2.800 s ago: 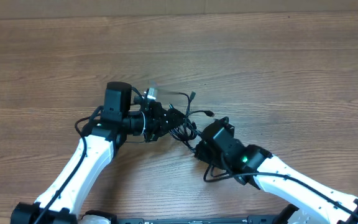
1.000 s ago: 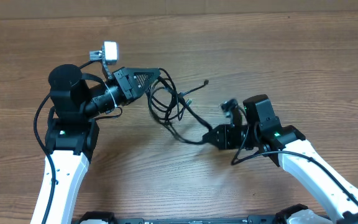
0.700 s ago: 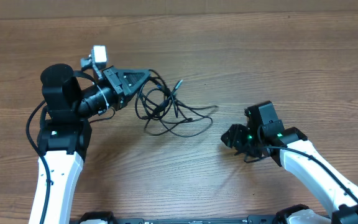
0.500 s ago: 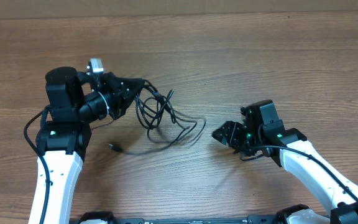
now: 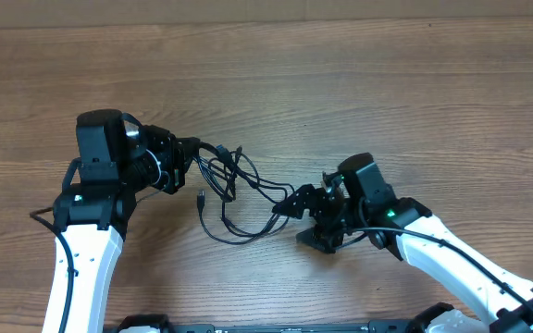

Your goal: Untangle cables

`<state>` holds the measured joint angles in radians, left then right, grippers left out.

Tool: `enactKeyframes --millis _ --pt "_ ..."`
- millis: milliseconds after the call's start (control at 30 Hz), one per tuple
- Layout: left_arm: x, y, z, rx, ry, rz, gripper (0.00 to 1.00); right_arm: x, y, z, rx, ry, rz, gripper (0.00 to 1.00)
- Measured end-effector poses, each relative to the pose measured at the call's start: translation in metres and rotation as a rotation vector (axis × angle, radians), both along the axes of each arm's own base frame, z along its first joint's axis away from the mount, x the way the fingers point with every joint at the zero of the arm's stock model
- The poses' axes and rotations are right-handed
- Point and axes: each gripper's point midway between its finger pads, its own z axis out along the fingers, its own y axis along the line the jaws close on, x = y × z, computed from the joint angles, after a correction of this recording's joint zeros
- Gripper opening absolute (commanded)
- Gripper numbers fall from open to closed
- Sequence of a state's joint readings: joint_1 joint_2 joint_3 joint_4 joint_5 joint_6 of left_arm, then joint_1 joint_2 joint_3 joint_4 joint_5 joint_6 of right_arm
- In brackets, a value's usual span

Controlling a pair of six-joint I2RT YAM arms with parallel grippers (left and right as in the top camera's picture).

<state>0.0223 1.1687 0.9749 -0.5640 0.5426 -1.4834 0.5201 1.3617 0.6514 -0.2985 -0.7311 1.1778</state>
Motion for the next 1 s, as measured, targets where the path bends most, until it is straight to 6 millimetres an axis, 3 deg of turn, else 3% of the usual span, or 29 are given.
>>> enactKeyframes --millis 233,400,1000 --pt "-0.001 0.003 -0.004 0.031 0.002 -0.001 0.04 -0.007 0.018 0.003 0.002 0.025 -0.023 0.88" --pt "-0.004 0.004 -0.007 0.046 0.010 -0.011 0.04 -0.008 0.026 0.005 0.005 0.008 -0.021 1.00" --pt "-0.004 0.004 -0.007 0.048 0.011 -0.013 0.04 -0.003 0.029 0.008 0.021 0.058 -0.089 1.00"
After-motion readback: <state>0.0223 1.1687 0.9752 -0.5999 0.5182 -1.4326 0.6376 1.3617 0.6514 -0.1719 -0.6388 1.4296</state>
